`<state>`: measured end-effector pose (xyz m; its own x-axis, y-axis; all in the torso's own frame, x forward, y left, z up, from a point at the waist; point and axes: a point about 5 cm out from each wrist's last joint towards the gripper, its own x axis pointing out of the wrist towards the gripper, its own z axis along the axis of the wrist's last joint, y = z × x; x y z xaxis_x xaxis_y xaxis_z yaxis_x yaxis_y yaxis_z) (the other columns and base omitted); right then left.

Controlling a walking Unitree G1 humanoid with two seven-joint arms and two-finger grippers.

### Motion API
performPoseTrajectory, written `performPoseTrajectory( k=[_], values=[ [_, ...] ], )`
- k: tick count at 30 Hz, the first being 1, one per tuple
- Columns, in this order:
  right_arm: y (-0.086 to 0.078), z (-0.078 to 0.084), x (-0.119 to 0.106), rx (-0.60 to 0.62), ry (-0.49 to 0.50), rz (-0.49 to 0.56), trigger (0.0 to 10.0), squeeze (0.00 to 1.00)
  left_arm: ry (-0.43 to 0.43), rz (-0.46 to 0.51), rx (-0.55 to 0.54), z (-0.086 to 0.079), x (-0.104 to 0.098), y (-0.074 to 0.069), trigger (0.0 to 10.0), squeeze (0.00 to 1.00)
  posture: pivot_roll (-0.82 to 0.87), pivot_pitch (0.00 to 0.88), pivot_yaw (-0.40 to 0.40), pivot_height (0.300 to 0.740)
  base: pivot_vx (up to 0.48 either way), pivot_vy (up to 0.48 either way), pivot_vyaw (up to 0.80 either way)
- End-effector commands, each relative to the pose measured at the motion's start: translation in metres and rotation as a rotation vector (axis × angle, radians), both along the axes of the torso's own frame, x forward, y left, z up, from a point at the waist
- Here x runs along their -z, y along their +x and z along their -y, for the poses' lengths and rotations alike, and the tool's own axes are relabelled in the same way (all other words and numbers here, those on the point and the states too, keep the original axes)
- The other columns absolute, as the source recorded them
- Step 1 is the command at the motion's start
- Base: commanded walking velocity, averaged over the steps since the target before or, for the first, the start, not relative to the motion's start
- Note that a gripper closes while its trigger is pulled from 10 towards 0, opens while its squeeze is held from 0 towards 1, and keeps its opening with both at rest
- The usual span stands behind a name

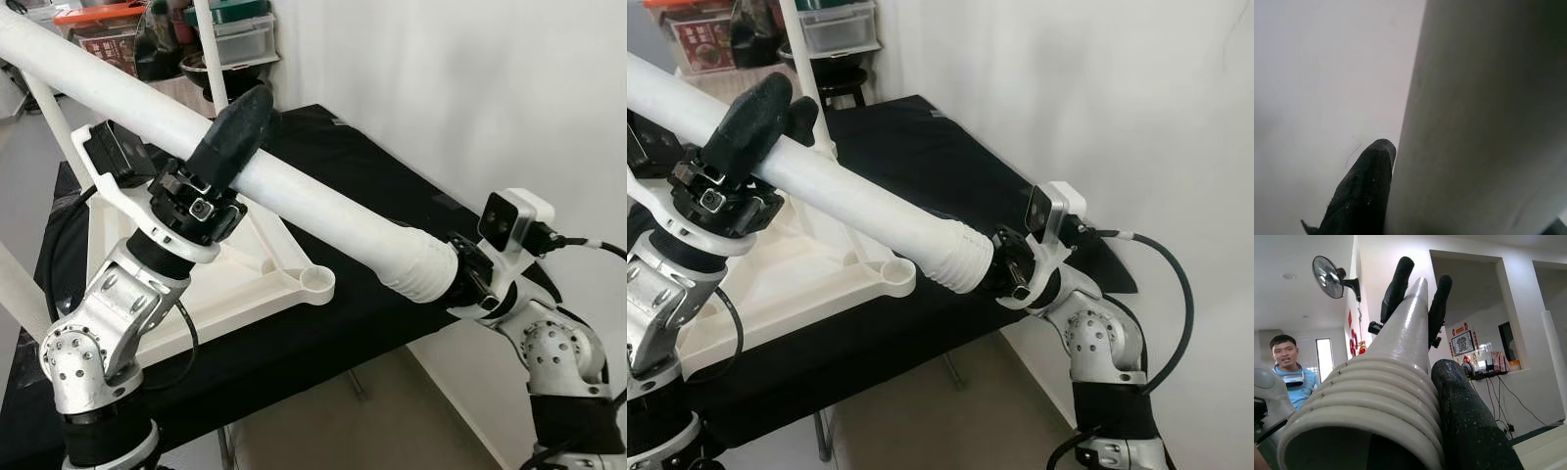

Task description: Building children table

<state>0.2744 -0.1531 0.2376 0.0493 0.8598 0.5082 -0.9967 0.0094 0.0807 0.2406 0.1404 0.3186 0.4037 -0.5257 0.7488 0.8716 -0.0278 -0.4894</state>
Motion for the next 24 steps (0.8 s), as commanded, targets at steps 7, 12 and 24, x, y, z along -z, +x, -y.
performPoseTrajectory(
  k=[7,12,24],
  values=[
    [0.003,0.007,0.007,0.058,-0.022,-0.043,10.0,1.00,-0.100,0.088,0.003,-0.015,-0.022,-0.006,0.0,0.00,-0.07,0.036,0.041,0.740,0.000,0.000,0.00],
    [-0.001,0.016,0.006,0.068,-0.030,-0.043,10.0,1.00,-0.165,0.142,-0.096,-0.044,-0.042,-0.004,0.0,0.00,-0.08,0.037,0.042,0.740,0.000,0.000,0.00],
    [-0.001,0.022,0.021,0.168,-0.362,0.042,10.0,1.00,0.366,0.149,-0.424,-0.051,-0.038,0.013,0.0,0.00,-0.08,0.041,0.044,0.740,0.000,0.000,0.00]
  ],
)
